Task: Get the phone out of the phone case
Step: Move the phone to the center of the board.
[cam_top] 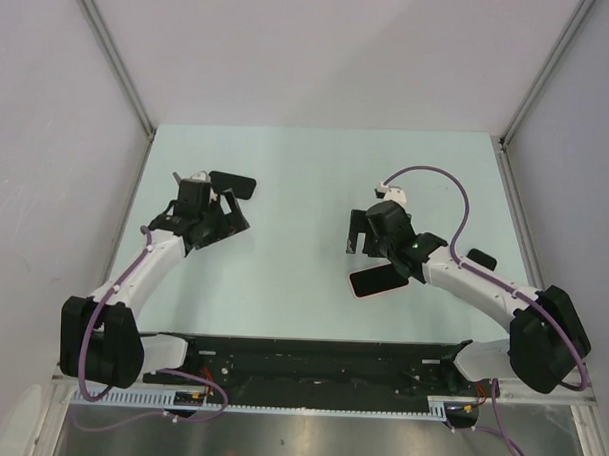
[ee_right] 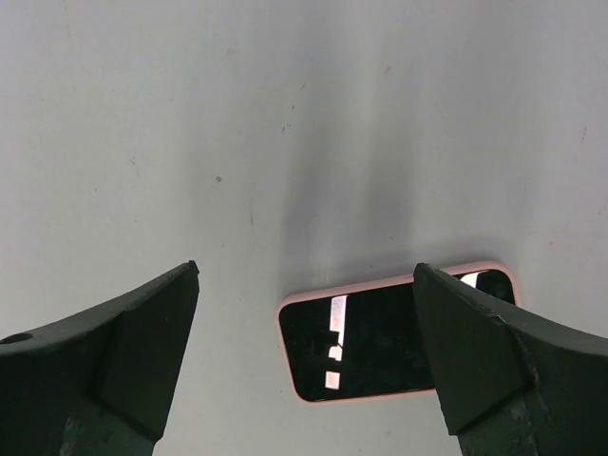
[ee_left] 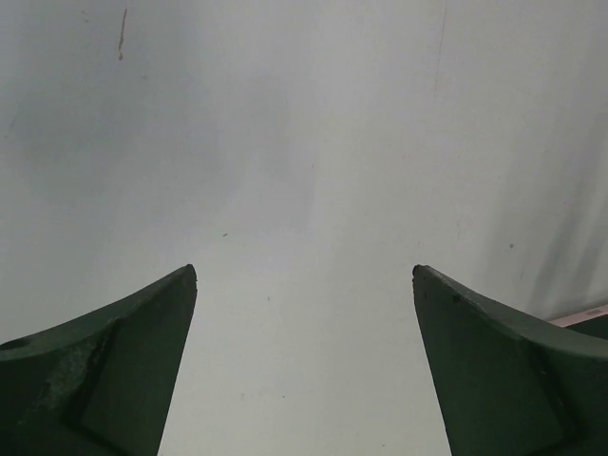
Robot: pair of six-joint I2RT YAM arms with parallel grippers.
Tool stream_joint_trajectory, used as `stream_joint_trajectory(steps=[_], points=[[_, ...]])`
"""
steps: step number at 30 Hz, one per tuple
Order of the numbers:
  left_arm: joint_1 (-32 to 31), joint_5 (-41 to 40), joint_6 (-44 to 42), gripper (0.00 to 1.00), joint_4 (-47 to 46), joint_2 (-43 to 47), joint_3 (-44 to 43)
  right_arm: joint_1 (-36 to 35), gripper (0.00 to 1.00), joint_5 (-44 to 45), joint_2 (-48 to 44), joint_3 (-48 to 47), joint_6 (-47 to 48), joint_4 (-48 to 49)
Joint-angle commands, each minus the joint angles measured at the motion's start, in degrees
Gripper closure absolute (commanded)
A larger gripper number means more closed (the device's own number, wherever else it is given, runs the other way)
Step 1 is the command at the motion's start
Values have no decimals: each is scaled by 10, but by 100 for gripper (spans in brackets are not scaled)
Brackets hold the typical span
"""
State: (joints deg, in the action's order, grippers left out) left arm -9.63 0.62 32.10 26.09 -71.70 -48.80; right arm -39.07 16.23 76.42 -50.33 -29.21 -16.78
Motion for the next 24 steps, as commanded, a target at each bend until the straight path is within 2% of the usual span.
stream_joint_trajectory(steps=[1,8,14,24], points=[[-3,-37,11,0,12,-3,-38,1,0,6,10,-13,-16,23],[-3,-153,74,0,85,-74,-109,2,0,4,3,-14,-13,24],[3,-160,77,1,136,-185,-254,6,0,-3,-15,-13,-27,20],[29,-175,94,0,312,-494,-648,-1,0,-3,-30,-13,-41,10]])
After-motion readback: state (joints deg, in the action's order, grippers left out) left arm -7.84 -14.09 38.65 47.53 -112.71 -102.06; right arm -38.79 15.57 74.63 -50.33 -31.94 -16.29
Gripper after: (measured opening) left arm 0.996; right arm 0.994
